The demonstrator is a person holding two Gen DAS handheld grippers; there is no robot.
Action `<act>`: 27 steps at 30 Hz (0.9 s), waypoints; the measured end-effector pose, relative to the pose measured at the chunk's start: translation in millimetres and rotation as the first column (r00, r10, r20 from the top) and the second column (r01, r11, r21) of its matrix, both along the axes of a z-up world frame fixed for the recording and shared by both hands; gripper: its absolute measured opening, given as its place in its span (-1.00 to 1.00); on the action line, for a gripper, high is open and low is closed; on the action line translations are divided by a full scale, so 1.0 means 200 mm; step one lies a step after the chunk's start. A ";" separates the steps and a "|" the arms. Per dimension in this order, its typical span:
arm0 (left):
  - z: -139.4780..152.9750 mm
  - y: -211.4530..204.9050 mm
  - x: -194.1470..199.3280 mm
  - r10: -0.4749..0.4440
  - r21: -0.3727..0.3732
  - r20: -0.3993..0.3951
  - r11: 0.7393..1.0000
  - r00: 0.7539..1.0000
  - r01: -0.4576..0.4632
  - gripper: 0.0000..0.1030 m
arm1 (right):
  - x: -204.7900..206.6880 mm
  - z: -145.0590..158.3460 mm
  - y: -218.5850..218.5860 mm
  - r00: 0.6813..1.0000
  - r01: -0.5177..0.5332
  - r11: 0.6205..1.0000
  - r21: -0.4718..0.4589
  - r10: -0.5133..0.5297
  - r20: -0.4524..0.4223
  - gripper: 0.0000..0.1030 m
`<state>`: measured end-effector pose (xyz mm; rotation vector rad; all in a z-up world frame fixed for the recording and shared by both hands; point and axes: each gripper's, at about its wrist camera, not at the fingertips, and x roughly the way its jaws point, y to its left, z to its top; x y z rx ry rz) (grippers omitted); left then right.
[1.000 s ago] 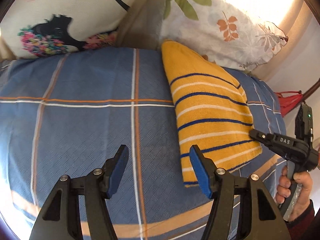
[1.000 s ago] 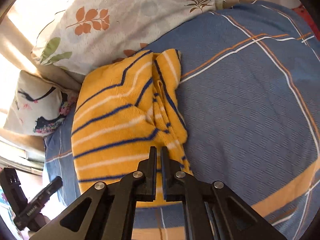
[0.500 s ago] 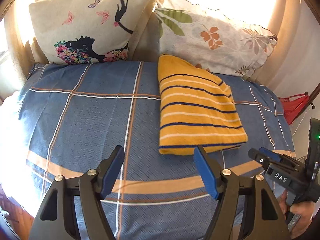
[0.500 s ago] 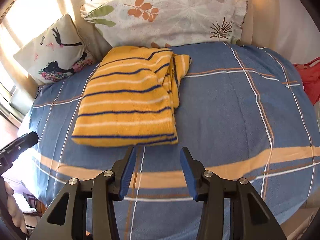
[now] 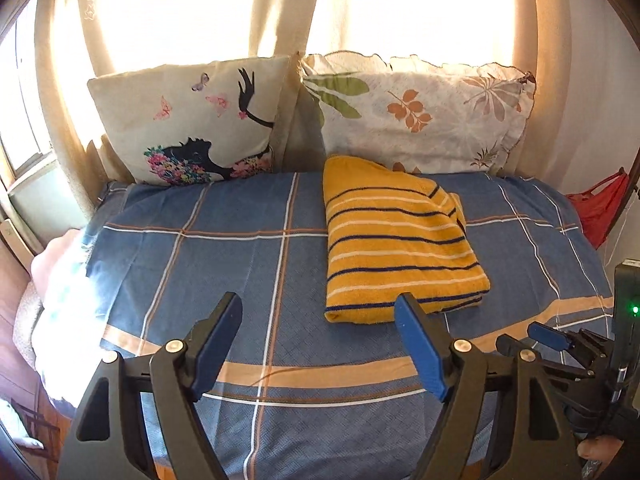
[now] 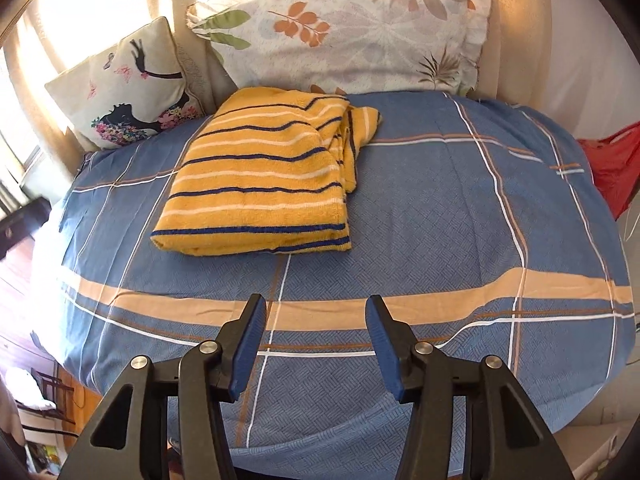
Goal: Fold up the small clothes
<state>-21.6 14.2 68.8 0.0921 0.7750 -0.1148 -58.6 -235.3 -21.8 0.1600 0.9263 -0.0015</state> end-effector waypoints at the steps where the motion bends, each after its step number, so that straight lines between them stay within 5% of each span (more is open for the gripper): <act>1: 0.02 0.00 -0.02 0.013 0.014 0.035 1.000 0.999 -0.013 0.53 | -0.01 0.01 0.02 1.000 -0.010 1.000 -0.014 0.010 0.010 0.07; 8: 0.18 0.04 -0.15 0.059 0.018 0.219 0.998 0.974 -0.064 0.90 | -0.04 0.08 0.13 0.995 -0.061 0.995 -0.084 0.067 0.075 0.12; 14: 0.26 0.07 -0.20 0.064 -0.018 0.278 0.998 0.958 -0.062 1.00 | -0.05 0.12 0.14 0.992 -0.056 0.994 -0.090 0.066 0.111 0.13; 19: 0.18 0.05 -0.11 0.065 -0.021 0.149 0.998 0.987 -0.063 1.00 | -0.05 0.12 0.14 0.992 -0.043 0.995 -0.092 0.054 0.111 0.14; 27: -0.05 -0.01 -0.05 0.070 0.004 -0.042 0.998 0.997 -0.070 1.00 | -0.03 0.07 0.07 0.997 -0.003 0.997 -0.083 0.009 0.072 0.16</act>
